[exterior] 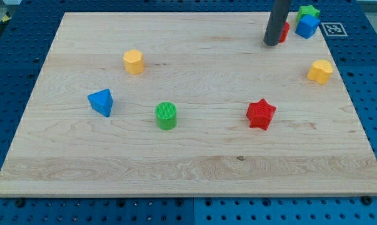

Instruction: Move your arm to the top left of the red circle

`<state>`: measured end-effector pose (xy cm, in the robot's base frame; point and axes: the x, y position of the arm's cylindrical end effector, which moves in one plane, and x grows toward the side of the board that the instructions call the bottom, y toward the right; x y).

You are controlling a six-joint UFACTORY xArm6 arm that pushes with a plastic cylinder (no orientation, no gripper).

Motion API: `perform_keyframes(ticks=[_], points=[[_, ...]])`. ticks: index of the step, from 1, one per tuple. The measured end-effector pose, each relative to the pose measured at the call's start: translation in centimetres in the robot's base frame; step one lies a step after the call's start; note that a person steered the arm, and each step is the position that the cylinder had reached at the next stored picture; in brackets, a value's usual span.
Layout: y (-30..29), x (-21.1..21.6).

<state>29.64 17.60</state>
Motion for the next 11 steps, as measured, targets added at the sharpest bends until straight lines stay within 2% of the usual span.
perform_keyframes(ticks=[3, 4, 5, 6, 9, 11], points=[[0.3, 0.0], [-1.9, -0.6], [-2.9, -5.1], [-1.3, -6.8], [-5.6, -6.8], [-6.2, -5.4]])
